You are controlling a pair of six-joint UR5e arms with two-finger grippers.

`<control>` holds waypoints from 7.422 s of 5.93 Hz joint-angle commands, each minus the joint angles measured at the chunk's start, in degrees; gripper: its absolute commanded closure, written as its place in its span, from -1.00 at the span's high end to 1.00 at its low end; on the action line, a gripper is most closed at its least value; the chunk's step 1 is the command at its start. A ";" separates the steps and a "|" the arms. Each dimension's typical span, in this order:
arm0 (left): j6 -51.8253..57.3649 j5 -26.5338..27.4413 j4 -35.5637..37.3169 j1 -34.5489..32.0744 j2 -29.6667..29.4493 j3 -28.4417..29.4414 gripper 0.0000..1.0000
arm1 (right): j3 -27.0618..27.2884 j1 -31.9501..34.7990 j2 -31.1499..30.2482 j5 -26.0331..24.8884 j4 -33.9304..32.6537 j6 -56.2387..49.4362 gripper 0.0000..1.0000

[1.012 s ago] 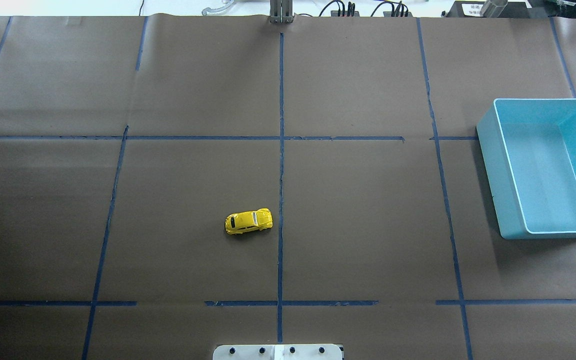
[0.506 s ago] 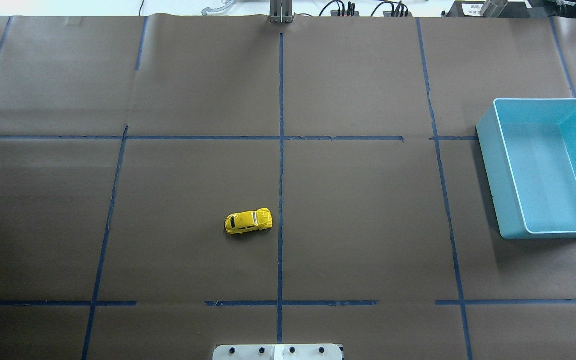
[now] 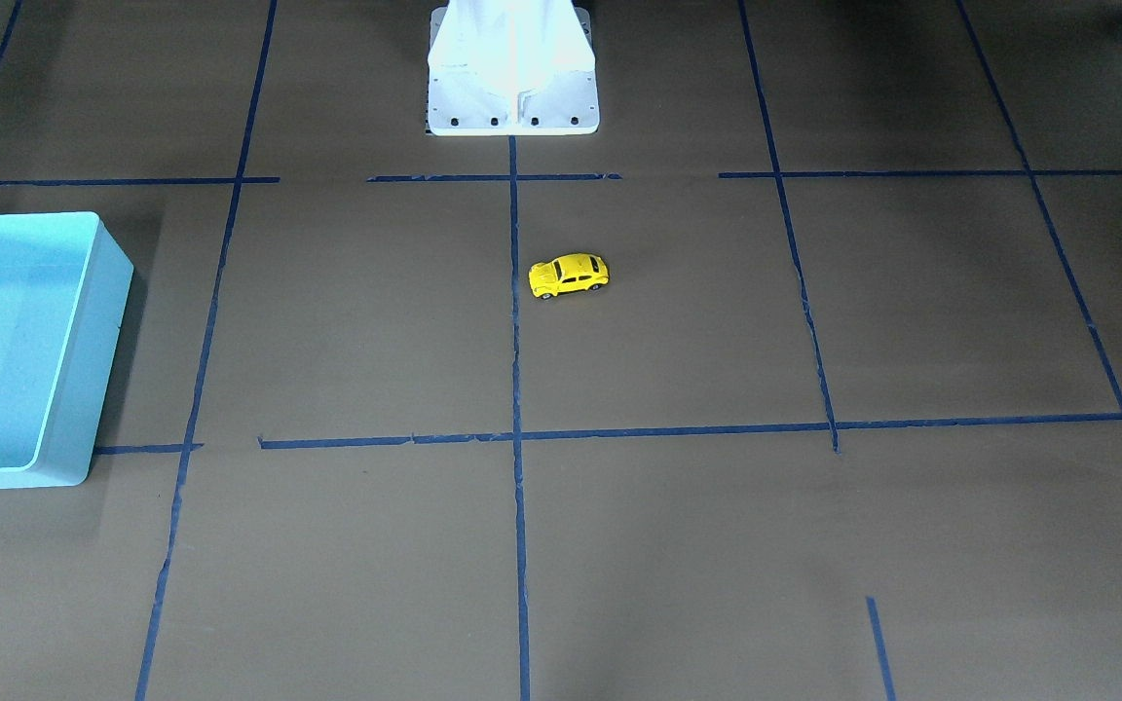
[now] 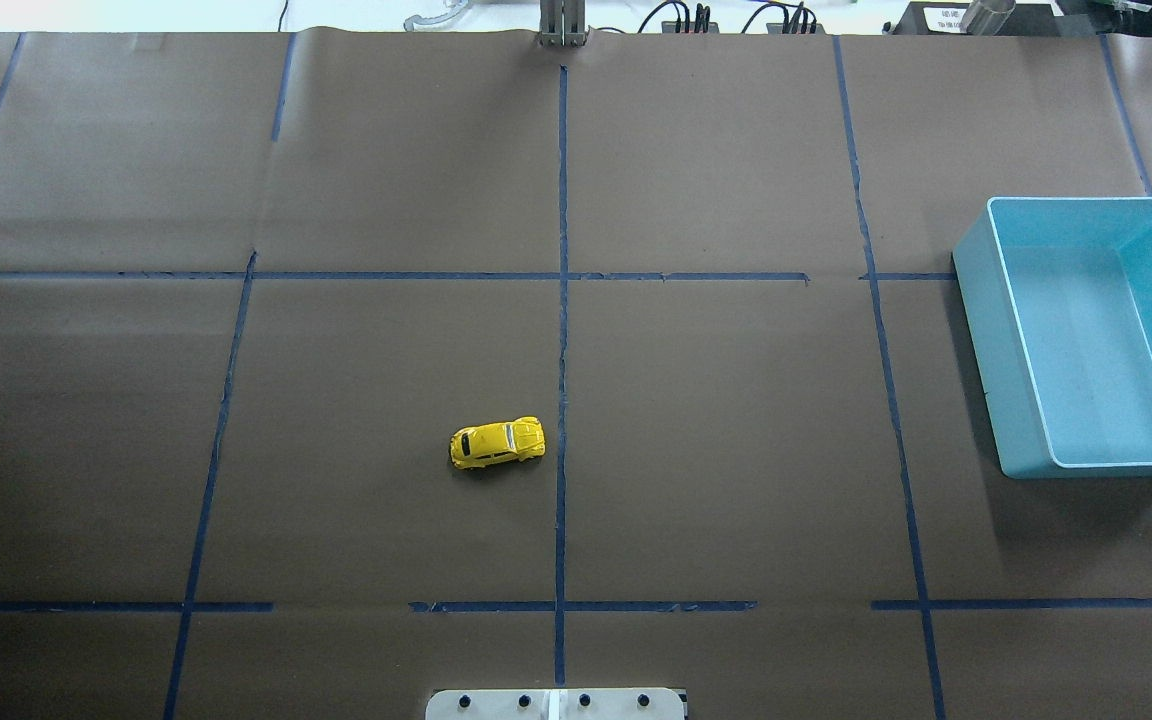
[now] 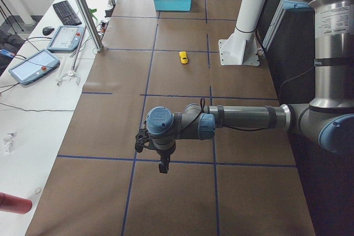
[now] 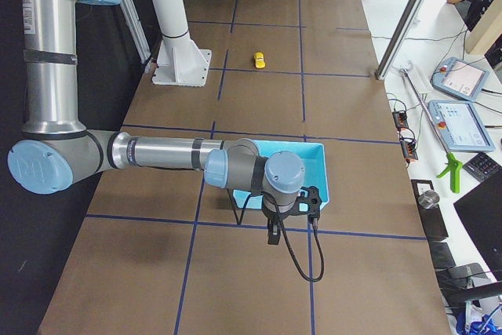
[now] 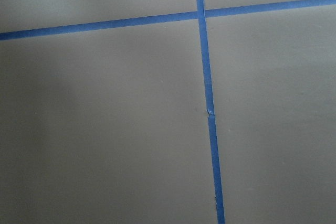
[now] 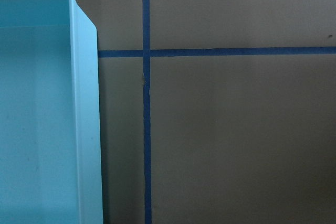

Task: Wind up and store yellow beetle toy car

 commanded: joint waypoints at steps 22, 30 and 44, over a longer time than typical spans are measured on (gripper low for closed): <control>17.12 24.14 11.55 56.50 -43.68 -12.04 1.00 | -0.19 -0.09 0.00 0.00 0.00 0.11 1.00; 5.02 26.50 3.52 63.63 -49.13 1.43 1.00 | -0.19 -0.09 0.00 0.09 0.00 0.37 1.00; -1.49 29.94 -5.71 66.09 -51.59 10.22 0.63 | -0.36 -0.09 0.00 0.09 0.00 0.46 1.00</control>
